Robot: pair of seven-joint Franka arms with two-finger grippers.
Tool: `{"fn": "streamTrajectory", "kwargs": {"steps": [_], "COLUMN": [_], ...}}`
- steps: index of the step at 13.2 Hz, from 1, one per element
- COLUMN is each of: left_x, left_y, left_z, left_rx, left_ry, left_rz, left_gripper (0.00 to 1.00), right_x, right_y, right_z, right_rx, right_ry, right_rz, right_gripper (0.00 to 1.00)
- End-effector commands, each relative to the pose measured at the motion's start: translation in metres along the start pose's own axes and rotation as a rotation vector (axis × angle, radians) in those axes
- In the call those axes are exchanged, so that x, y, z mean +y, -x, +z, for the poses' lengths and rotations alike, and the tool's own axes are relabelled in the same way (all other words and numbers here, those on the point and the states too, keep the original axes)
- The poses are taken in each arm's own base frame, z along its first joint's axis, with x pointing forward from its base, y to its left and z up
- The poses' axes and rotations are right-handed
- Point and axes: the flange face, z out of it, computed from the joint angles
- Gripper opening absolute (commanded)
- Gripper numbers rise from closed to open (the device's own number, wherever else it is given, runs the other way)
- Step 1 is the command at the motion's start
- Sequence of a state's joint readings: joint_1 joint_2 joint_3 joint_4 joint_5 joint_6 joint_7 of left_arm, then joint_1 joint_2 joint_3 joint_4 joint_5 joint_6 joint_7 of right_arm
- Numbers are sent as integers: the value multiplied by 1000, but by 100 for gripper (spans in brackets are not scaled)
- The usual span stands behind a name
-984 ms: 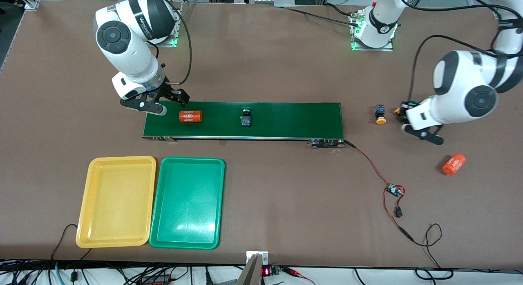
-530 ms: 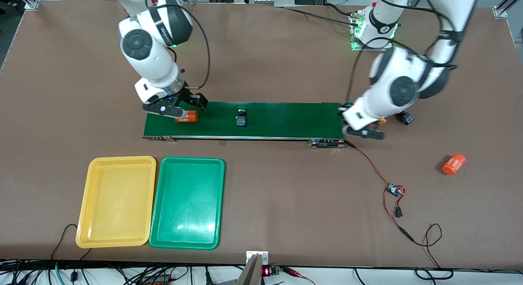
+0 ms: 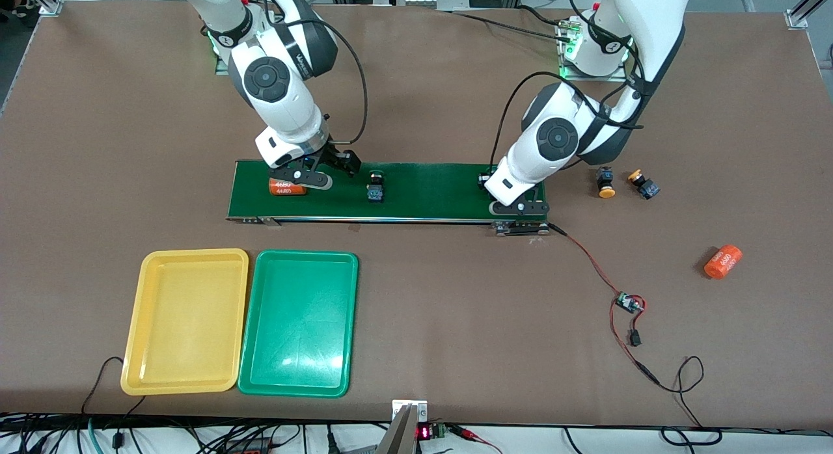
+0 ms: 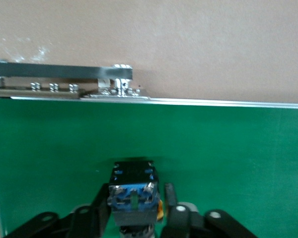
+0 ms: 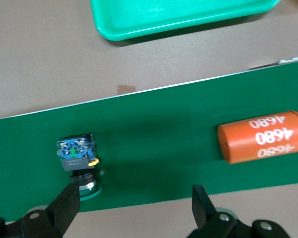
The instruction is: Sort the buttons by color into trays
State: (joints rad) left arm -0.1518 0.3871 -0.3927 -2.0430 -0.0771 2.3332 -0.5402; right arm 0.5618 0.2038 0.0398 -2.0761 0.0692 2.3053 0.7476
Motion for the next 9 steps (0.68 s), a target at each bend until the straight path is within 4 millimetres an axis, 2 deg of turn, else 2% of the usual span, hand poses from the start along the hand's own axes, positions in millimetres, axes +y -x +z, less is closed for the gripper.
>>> {"fn": "streamTrajectory", "kwargs": {"steps": [1,2,4,5,7,9], "left_x": [-15,-31,-63,-86,-146,-190], "left_y": [-3,-8,-18,-24,-38,-43], "left_z": [-49,-72,-100,-107,-114,-103], "left_rx": [15,18,1,-21,-44,-83], "left_ry": [-13,-30,-63,-93,-169,-218], "left_rz": [-28,-49,-96,-126,-193,-218], "left_gripper": [100,100,100,100,100,100], "right_x": [-9,-10,-10,-11,-15,-25], "right_y": [-4,-5,-6,-6,-2,5], "right_z": [4,2,0,1,6,17], "right_rx": [22,27,28,28,27,29], "right_ry": [-2,-7,-15,-15,-7,-10], "right_rz": [-1,-1,6,6,21,4], "right_gripper": [100,100,100,100,100,100]}}
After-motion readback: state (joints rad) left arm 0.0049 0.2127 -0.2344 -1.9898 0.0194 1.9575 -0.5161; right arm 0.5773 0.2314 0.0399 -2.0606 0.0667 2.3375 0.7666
